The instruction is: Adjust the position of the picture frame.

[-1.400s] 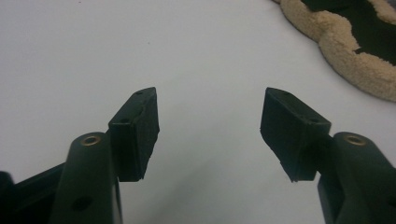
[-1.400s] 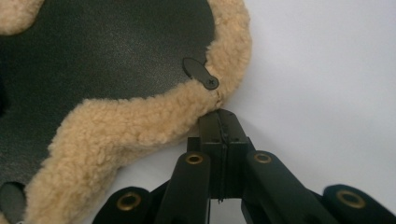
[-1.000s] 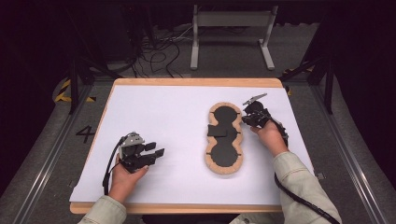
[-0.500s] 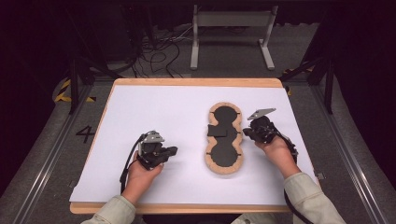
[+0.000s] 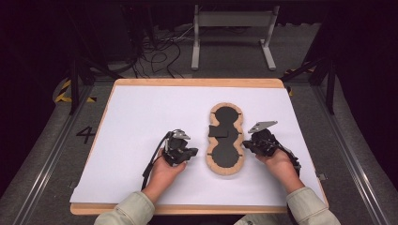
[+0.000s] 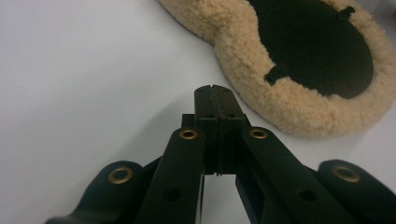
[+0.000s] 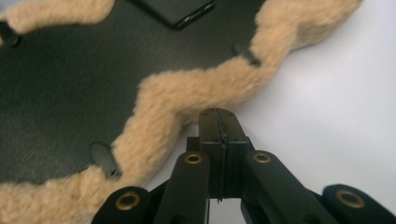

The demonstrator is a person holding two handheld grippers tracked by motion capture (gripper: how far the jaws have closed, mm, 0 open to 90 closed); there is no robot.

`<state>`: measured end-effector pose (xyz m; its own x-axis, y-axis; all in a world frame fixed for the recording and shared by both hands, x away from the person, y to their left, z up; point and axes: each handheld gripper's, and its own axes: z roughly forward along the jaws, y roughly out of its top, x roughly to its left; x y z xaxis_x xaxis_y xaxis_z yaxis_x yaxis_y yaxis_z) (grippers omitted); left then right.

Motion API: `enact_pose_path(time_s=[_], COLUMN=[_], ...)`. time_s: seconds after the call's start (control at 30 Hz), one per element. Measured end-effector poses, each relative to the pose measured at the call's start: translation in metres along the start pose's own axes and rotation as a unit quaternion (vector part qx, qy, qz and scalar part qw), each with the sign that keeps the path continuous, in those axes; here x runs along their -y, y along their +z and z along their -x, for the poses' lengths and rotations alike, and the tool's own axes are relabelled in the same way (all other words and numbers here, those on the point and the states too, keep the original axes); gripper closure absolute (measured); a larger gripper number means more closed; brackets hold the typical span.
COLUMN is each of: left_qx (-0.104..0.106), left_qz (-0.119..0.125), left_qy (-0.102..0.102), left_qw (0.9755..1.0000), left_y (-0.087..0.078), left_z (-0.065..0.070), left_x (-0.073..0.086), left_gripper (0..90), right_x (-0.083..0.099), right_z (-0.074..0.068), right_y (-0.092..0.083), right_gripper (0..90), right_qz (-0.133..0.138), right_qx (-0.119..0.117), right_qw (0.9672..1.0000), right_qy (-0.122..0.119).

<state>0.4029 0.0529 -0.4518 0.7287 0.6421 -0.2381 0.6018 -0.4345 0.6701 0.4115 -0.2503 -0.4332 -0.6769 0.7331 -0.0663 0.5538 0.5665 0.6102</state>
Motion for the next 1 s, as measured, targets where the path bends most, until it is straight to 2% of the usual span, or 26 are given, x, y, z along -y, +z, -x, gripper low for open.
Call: enact_pose_path(time_s=[0.07,0.13,0.2,0.27,0.33,0.47,0.53,0.67,0.8,0.87,0.93,1.0], left_qx=[0.001,0.009,0.013,0.009,0.02,0.02,0.027,0.045,0.068,0.077,0.084,0.081], left_qz=[-0.007,-0.004,-0.005,-0.003,-0.008,-0.013,-0.021,-0.035,-0.049,-0.051,-0.051,-0.042], left_qy=[-0.002,-0.002,-0.001,-0.001,-0.006,0.004,0.005,0.027,0.039,0.036,0.029,0.028], left_qw=[1.0,1.0,0.9999,1.0,0.9997,0.9997,0.9994,0.998,0.9957,0.995,0.9948,0.9955], left_y=[0.009,0.017,0.02,0.021,0.021,0.02,0.018,0.013,0.007,0.005,0.003,-0.001], left_z=[0.002,0.006,0.007,0.009,0.008,0.013,0.016,0.026,0.035,0.035,0.035,0.034], left_x=[-0.002,-0.005,-0.007,-0.008,-0.008,-0.007,-0.005,0.003,0.012,0.013,0.014,0.013], left_gripper=[90.0,90.0,90.0,90.0,90.0,90.0,90.0,90.0,90.0,90.0,90.0,84.9], right_x=[0.002,0.003,0.003,0.003,0.003,0.004,0.007,0.015,0.024,0.027,0.027,0.022], right_z=[-0.003,-0.006,-0.009,-0.01,-0.009,-0.01,-0.012,-0.017,-0.027,-0.032,-0.033,-0.026], right_y=[0.001,0.002,0.003,0.003,0.003,0.001,-0.002,-0.009,-0.019,-0.022,-0.025,-0.027], right_gripper=[90.0,90.0,90.0,90.0,90.0,90.0,90.0,90.0,90.0,90.0,90.0,90.0], right_qz=[-0.004,-0.008,-0.008,-0.008,-0.011,-0.024,-0.028,-0.032,-0.045,-0.051,-0.05,-0.036], right_qx=[-0.005,-0.011,-0.013,-0.012,-0.02,-0.024,-0.032,-0.043,-0.061,-0.067,-0.069,-0.056], right_qw=[1.0,0.9999,0.9999,0.9999,0.9997,0.9991,0.9986,0.9982,0.997,0.9965,0.9963,0.9978], right_qy=[-0.003,-0.002,-0.004,-0.003,0.01,0.023,0.033,0.025,0.015,0.008,-0.013,0.004])
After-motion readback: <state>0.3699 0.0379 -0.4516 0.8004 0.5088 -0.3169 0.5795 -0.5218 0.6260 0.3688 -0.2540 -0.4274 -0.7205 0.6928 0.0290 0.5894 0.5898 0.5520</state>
